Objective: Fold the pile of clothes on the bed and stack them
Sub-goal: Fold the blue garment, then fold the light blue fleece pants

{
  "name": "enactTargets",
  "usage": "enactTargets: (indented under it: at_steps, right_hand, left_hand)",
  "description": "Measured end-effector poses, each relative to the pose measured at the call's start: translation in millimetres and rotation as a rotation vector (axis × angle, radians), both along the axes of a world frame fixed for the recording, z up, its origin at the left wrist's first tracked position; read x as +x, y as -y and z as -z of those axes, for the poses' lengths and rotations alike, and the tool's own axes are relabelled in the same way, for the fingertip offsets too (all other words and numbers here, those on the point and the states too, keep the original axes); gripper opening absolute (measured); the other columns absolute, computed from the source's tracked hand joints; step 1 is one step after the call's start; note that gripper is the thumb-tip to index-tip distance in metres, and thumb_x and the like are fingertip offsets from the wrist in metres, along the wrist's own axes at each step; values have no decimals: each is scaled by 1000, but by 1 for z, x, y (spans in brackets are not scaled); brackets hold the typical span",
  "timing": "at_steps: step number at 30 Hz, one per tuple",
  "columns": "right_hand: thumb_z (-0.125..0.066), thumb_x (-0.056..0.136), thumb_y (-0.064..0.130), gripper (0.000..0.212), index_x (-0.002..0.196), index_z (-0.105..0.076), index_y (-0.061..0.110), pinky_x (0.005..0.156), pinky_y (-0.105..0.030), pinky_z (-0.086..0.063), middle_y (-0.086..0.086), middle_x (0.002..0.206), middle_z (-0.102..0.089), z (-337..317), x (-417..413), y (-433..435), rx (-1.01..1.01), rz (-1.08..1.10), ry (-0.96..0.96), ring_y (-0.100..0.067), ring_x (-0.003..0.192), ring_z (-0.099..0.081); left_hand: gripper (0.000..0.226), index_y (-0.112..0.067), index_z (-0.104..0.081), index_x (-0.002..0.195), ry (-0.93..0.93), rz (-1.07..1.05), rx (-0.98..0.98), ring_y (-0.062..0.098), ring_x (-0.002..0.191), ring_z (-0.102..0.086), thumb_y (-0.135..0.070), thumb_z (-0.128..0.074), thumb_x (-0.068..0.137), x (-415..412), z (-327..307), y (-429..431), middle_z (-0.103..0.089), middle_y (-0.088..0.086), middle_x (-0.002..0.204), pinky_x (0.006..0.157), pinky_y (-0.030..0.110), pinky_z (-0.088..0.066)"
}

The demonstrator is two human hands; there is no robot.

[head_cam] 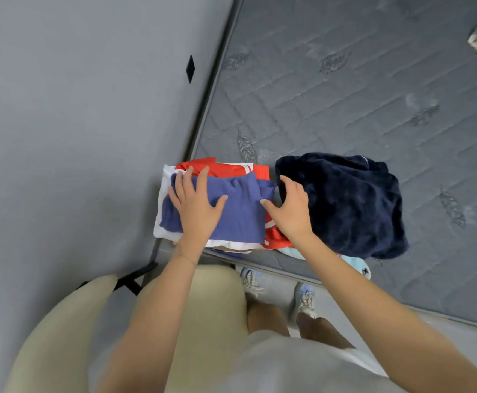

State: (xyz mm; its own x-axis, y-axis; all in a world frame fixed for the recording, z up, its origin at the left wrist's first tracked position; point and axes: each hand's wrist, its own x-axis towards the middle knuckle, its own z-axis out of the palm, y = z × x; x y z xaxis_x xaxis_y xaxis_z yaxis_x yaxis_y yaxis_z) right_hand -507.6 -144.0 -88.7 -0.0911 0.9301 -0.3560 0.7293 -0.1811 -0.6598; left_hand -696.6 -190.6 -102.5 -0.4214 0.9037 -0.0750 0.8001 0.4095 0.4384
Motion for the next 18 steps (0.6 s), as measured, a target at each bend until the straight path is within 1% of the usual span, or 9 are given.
enactTargets:
  at_steps: [1,3,7,10,13,15,18]
  right_hand:
    - [-72,85,28,73,147,-36,12,107,-31,-29,-7,148,-40,-5,10,-2,30,-17,26,-26,136,-33]
    - [-70,87,32,74,149,-34,15,110,-35,-28,-4,151,-39,-14,32,-7,88,-57,86,-24,140,-31]
    - [-61,90,46,75,152,-28,21,115,-42,-26,-4,158,-28,-28,86,-11,153,-90,257,-25,148,-17]
    - [-60,90,48,76,153,-26,24,118,-45,-18,-5,161,-21,-37,144,-10,175,-25,302,-27,149,-10]
    - [-59,90,49,78,154,-21,26,120,-45,-11,-4,162,-15,-46,225,-3,169,74,334,-28,150,-5]
    - [-58,89,52,79,154,-20,28,119,-45,-10,-4,162,-14,-49,287,6,158,146,347,-27,150,-4]
    - [-58,87,56,82,154,-19,29,118,-46,-13,-3,162,-13,-53,380,22,140,249,350,-26,150,-5]
  left_hand:
    - [69,-20,-44,143,-49,78,-5,38,146,-16,-38,-70,82,12,-4,-6,-31,14,152,116,56,-7]
    - [66,-22,-47,141,-109,215,3,39,146,-16,-42,-69,82,38,-11,-17,-32,15,153,114,60,-7]
    - [66,-23,-45,145,-126,373,1,38,148,-12,-49,-63,87,101,-23,-40,-27,14,157,115,58,-4]
    - [70,-25,-36,149,-128,494,-12,35,149,-6,-52,-59,89,160,-32,-59,-18,12,160,116,56,0]
    - [74,-26,-29,152,-142,637,-8,33,150,-3,-54,-56,89,241,-40,-73,-13,9,162,116,55,2]
    - [76,-28,-25,153,-168,718,-11,31,150,-1,-58,-53,89,304,-43,-78,-11,7,163,117,54,2]
    - [79,-30,-20,154,-183,797,-37,28,150,1,-63,-50,89,404,-45,-76,-8,5,163,118,53,2]
